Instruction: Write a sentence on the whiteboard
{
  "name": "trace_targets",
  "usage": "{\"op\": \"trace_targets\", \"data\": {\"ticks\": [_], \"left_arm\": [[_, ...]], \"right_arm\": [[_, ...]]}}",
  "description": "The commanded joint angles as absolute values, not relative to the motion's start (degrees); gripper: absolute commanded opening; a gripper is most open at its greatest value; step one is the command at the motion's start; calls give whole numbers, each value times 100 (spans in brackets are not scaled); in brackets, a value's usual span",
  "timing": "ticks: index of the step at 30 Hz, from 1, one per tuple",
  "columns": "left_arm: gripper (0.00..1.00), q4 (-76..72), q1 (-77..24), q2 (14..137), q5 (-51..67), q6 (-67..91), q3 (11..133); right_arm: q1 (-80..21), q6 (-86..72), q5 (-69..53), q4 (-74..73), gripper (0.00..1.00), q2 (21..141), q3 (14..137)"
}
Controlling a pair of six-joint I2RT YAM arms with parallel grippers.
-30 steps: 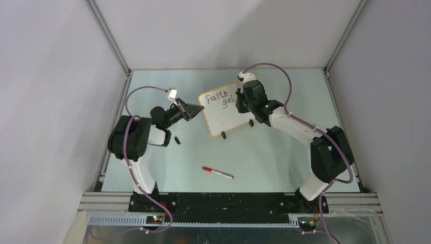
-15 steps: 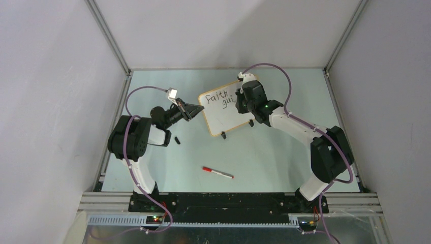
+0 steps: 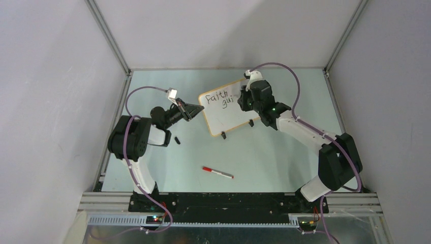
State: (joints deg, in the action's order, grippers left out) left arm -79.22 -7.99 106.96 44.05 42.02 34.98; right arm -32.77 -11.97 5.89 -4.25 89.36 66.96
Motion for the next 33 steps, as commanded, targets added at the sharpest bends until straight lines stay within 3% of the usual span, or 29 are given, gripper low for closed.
{"op": "trace_targets", "data": {"ticks": [1, 33], "left_arm": [[0, -8025, -808, 10537, 4357, 3894, 3392], [0, -7621, -872, 10494, 4230, 3709, 3489]], "right_arm": [[-3261, -1250, 553, 81, 0, 8649, 6527], [-3235, -1345, 636, 388, 0, 8638, 6337]]}}
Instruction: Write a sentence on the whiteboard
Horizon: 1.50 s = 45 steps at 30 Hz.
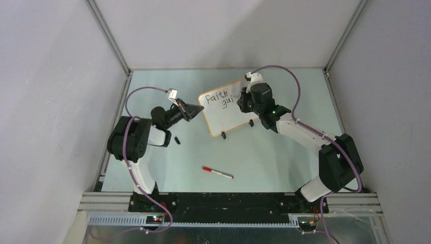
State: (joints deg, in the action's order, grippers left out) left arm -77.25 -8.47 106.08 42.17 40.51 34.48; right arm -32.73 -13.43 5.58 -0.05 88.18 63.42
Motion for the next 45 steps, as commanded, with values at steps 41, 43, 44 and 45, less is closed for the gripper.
{"op": "trace_targets", "data": {"ticks": [41, 43, 44, 45], "left_arm": [[0, -7591, -871, 10466, 4226, 3683, 3467], [0, -7590, -875, 10460, 4220, 3683, 3463], [0, -7592, -871, 10459, 4224, 3683, 3463], [0, -7587, -875, 10459, 4224, 3683, 3463]], "right_arm": [[-3107, -1383, 754, -193, 0, 9201, 6881], [-3102, -1380, 745, -190, 0, 9202, 6882], [-3102, -1380, 742, -201, 0, 9211, 6902], [-3098, -1380, 746, -220, 0, 9224, 6922]]}}
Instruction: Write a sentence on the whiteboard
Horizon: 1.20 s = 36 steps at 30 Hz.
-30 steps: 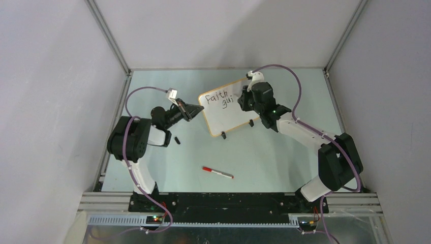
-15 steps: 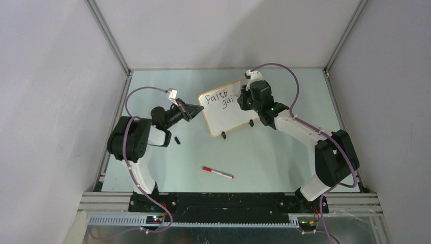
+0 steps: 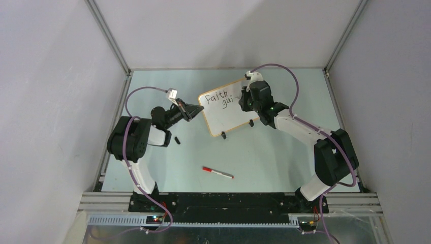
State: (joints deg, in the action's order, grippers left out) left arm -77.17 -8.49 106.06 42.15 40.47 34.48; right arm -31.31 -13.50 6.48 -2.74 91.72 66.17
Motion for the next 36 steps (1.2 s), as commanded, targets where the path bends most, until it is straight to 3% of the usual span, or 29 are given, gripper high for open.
{"op": "trace_targets", "data": {"ticks": [1, 36], "left_arm": [[0, -7590, -871, 10459, 4222, 3683, 3463], [0, -7586, -870, 10455, 4219, 3665, 3453]], "right_arm": [[-3100, -1384, 746, -228, 0, 9235, 6937], [-3092, -1365, 481, -440, 0, 9481, 7224]]}}
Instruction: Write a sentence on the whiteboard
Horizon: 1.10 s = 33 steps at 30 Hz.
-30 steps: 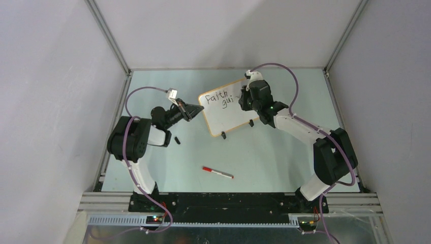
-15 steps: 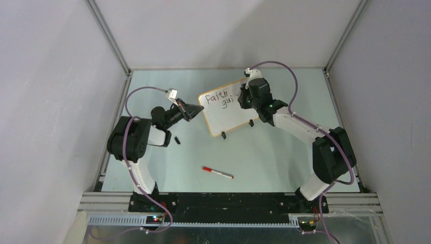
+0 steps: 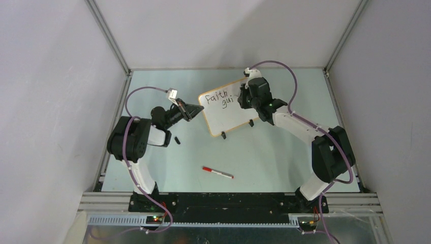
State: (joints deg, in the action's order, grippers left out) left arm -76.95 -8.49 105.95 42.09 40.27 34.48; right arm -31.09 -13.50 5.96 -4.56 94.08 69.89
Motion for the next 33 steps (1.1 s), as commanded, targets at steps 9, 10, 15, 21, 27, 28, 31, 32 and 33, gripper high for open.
{"op": "trace_targets", "data": {"ticks": [9, 10, 15, 21, 27, 28, 31, 32, 33], "left_arm": [[0, -7590, -875, 10450, 4213, 3665, 3450], [0, -7592, -871, 10454, 4211, 3665, 3453], [0, -7573, -873, 10452, 4210, 3650, 3456], [0, -7561, -871, 10451, 4210, 3647, 3464], [0, -7564, -877, 10456, 4210, 3639, 3463], [0, -7560, -874, 10452, 4210, 3639, 3463], [0, -7564, -872, 10448, 4210, 3639, 3459], [0, -7566, -871, 10447, 4210, 3639, 3456], [0, -7565, -870, 10449, 4212, 3643, 3459]], "right_arm": [[-3092, -1346, 369, -544, 0, 9481, 7225], [-3093, -1345, 364, -558, 0, 9478, 7229], [-3101, -1339, 351, -671, 0, 9475, 7225], [-3100, -1339, 526, -783, 0, 9462, 7225], [-3095, -1341, 650, -785, 0, 9455, 7225], [-3090, -1343, 655, -770, 0, 9450, 7225], [-3090, -1345, 703, -743, 0, 9446, 7225], [-3092, -1345, 712, -729, 0, 9447, 7225], [-3087, -1345, 716, -720, 0, 9441, 7225]]}}
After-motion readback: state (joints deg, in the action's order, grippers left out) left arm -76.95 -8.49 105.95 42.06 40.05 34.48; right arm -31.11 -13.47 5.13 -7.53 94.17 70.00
